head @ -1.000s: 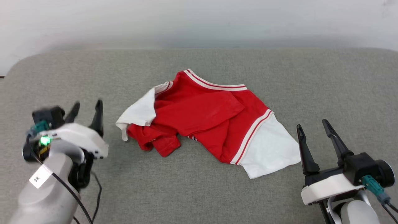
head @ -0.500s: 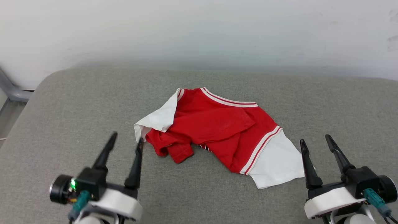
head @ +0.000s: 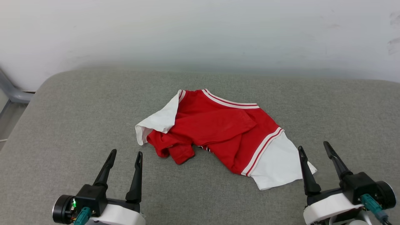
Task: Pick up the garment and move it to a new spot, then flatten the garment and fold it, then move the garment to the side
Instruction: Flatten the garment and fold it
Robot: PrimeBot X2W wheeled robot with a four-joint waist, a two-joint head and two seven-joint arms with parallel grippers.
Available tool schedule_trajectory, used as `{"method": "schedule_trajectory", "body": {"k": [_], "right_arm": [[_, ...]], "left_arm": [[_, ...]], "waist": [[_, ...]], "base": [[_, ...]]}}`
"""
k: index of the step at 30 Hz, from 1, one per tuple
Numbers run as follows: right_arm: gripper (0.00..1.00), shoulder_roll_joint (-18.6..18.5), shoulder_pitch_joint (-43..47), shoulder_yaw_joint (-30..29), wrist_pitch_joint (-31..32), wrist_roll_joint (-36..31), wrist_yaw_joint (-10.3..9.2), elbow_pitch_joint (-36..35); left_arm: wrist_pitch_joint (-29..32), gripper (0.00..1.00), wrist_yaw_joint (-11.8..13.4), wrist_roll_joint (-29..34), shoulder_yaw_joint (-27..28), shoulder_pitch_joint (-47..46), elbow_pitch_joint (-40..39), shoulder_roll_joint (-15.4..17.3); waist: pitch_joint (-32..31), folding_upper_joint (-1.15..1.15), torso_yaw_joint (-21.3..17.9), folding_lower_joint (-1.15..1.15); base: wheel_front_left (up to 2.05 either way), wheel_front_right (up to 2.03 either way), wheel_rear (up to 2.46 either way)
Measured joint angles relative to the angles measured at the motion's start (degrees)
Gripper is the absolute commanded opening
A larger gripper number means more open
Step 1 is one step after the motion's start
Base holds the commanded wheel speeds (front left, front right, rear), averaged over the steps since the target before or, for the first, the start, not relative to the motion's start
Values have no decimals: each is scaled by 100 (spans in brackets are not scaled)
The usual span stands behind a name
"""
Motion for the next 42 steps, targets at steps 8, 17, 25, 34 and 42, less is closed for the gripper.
{"method": "schedule_trajectory", "body": {"k": [8,17,25,34,42], "right_arm": [[100,-240,-367,1098,730,248,-3,590],[100,-1325,-1767,2835,3546,1570,2,632],[100,-1537,-2613,3500,5306,2510,-1,1214],[33,-1664,-3064,4236,5625,2811,-3,1747],[0,-2105,-3120,4734,5495,3275,1,1725]], "left_arm": [[0,100,-218,187,92,-117,51,-180],[0,100,-321,269,37,-332,167,-347],[0,100,-361,304,-33,-480,235,-428],[0,100,-371,278,-55,-566,281,-459],[0,100,-381,288,-7,-563,370,-467]], "waist": [[200,0,159,0],[531,0,539,1],[763,0,962,0],[955,0,1305,1],[866,0,1194,0]], "base": [[0,0,0],[0,0,0],[0,0,0],[0,0,0],[0,0,0]]}}
